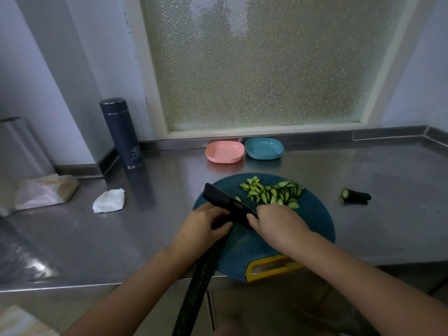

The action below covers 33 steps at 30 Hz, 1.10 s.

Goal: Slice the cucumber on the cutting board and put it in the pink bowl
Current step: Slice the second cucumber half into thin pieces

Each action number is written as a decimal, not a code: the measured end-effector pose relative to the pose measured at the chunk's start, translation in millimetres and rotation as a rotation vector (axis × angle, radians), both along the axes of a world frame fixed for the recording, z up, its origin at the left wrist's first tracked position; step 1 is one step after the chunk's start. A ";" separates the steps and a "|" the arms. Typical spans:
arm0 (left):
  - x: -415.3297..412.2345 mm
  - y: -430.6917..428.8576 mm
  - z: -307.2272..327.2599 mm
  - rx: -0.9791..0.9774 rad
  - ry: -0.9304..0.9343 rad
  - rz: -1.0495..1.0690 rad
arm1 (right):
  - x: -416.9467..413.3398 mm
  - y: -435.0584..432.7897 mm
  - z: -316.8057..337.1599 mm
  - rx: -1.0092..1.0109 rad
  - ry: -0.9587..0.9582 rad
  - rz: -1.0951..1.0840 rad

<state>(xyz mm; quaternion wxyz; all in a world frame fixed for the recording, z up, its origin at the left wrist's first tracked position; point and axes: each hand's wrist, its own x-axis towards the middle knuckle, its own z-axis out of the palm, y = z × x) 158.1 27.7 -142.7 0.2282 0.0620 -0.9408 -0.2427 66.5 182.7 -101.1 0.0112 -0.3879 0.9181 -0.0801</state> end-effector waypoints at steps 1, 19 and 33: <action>1.7 1.3 -1.3 0.005 0.006 0.019 | -0.3 0.2 0.0 -0.004 -0.005 -0.001; -2.8 2.5 0.7 0.004 -0.024 0.000 | 4.8 9.5 12.4 0.017 0.118 0.068; -2.5 1.3 -0.2 -0.004 -0.023 -0.010 | 5.7 13.9 11.2 -0.016 0.181 0.101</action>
